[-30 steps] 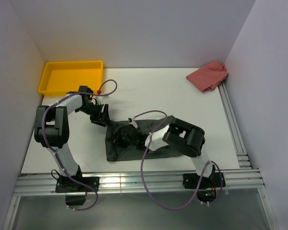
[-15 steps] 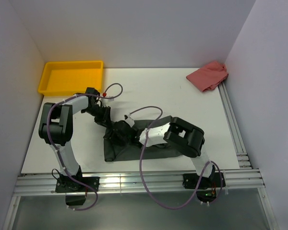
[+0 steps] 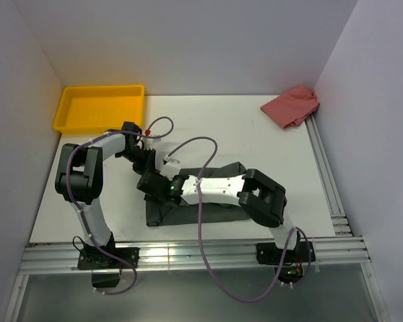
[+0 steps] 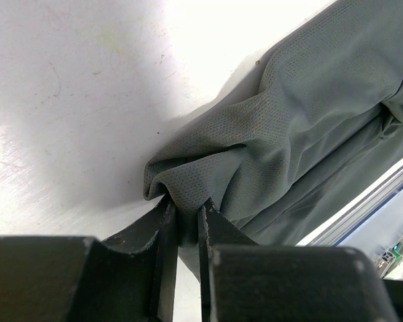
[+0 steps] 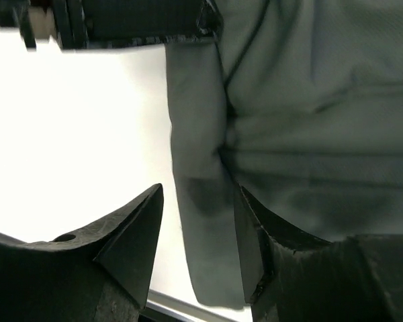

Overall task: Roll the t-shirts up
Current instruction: Roll the tshirt

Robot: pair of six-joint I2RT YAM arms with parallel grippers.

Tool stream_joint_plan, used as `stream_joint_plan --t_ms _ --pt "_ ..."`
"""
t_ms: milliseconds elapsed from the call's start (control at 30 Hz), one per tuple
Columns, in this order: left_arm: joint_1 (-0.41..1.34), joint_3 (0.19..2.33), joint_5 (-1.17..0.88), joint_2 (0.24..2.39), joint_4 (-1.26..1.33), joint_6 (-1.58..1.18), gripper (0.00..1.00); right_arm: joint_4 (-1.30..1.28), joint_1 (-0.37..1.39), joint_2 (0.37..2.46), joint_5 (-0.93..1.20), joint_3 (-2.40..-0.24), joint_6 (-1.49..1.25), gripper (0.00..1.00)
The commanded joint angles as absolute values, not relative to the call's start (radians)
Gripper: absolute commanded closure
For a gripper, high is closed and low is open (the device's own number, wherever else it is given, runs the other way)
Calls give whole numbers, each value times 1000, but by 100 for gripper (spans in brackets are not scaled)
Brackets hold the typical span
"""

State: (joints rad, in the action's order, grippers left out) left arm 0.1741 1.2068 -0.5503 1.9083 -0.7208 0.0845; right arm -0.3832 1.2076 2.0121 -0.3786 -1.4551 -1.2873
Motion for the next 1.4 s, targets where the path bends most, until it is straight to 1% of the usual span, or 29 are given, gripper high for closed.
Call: stream_joint_plan --t_ms 0,133,267,467,600,833,1267,1367 --pt "184 1224 -506 1894 -727 87 82 -551 1239 2011 -474 -1522 -1256 46" --pt "187 1229 -500 1894 -733 87 82 -646 1270 2043 -518 -1630 -1232 42" --pt "190 1233 -502 1894 -733 83 82 -777 1295 2121 -567 -1756 -1220 42" --pt "201 1241 -499 1896 -739 81 82 -903 1310 2230 -581 -1919 -1210 42" --pt "206 1246 -495 1901 -738 77 81 -934 1316 2272 -588 -1992 -1194 42" --pt "210 1253 -491 1907 -741 74 81 -991 1338 2329 -571 -2033 -1212 42" --pt "219 1266 -494 1921 -735 63 81 -999 1393 2329 -515 -1962 -1273 43" --pt "222 1266 -492 1919 -733 61 80 -985 1391 2321 -505 -1919 -1285 45"
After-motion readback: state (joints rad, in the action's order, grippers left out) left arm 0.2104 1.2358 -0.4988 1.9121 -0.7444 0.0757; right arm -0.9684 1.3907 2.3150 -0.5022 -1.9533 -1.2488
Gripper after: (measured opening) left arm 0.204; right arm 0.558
